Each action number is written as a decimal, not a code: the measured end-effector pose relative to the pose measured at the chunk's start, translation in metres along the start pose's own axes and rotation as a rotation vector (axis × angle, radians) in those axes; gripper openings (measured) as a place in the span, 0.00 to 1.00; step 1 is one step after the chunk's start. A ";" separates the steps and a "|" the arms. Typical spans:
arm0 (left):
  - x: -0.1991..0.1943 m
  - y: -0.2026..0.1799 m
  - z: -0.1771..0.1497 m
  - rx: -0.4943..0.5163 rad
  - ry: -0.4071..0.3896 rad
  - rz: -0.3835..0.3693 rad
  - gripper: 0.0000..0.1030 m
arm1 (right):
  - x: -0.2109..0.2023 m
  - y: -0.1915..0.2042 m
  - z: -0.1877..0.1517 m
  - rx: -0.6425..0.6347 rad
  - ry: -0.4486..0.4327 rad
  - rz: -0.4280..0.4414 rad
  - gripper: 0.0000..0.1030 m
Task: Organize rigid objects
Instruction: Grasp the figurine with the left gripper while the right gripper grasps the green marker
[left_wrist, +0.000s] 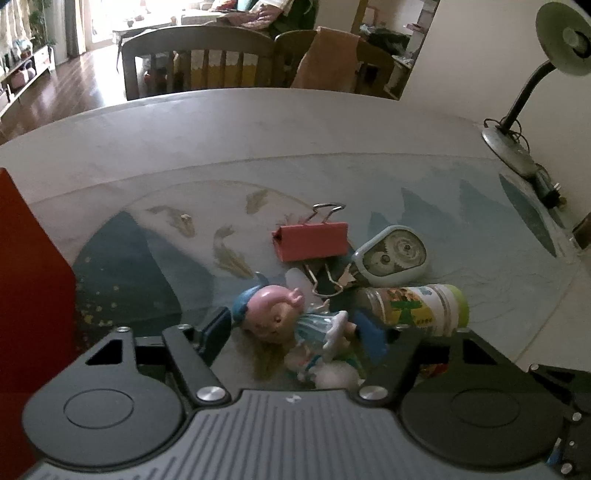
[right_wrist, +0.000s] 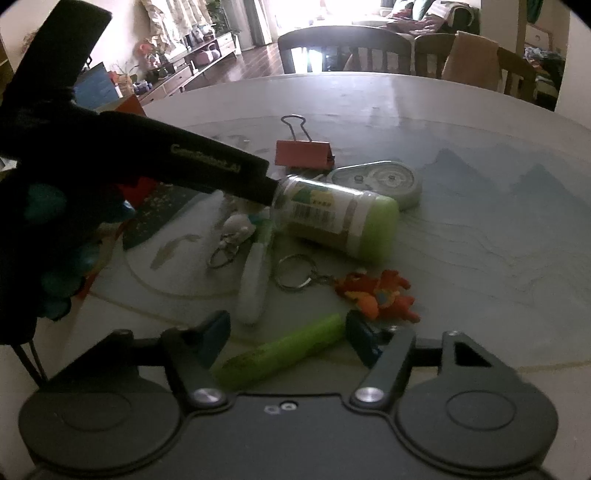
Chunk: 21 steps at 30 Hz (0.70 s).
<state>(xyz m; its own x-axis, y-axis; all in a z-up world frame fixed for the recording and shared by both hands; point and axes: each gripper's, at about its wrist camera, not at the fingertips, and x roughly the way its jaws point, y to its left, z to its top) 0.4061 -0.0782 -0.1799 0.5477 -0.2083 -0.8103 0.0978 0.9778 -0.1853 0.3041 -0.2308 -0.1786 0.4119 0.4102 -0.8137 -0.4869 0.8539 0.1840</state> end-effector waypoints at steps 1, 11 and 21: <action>0.000 -0.001 0.000 0.004 -0.002 0.002 0.69 | 0.000 0.000 0.000 0.002 0.001 -0.004 0.60; -0.001 0.001 -0.002 -0.011 -0.012 -0.009 0.55 | -0.008 -0.008 -0.004 0.048 0.014 -0.029 0.19; -0.006 0.006 -0.006 -0.048 -0.018 -0.005 0.33 | -0.019 -0.005 -0.012 0.050 0.011 -0.024 0.18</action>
<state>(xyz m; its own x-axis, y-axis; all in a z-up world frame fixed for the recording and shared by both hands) 0.3986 -0.0715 -0.1796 0.5620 -0.2121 -0.7995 0.0604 0.9745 -0.2162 0.2900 -0.2467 -0.1711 0.4146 0.3866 -0.8238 -0.4383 0.8782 0.1915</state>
